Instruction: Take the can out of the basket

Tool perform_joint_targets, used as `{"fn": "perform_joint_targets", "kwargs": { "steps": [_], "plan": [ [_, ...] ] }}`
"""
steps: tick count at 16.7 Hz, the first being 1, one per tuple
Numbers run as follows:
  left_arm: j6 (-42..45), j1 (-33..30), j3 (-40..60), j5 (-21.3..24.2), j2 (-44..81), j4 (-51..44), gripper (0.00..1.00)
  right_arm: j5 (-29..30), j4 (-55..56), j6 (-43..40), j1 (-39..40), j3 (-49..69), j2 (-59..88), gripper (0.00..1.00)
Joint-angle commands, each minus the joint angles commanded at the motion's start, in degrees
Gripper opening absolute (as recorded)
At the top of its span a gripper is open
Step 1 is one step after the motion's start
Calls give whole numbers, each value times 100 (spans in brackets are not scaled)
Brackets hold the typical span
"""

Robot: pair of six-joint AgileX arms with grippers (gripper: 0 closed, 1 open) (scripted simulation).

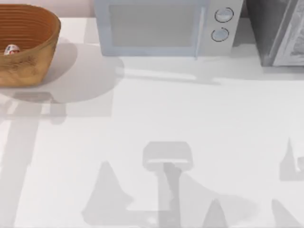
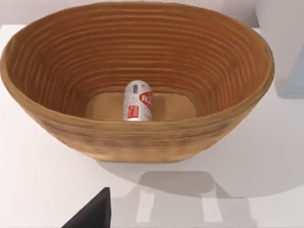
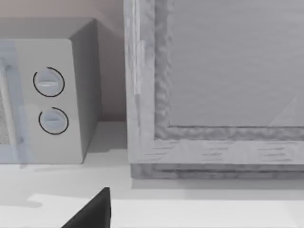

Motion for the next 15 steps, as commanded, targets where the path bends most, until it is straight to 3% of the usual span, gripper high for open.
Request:
{"fn": "perform_joint_targets", "kwargs": {
  "steps": [9, 15],
  "plan": [
    [296, 255, 4963, 332, 5343, -2785, 100, 0, 0, 0, 0, 0, 0, 100],
    [529, 410, 7777, 492, 8086, -4203, 100, 0, 0, 0, 0, 0, 0, 100]
  ]
}}
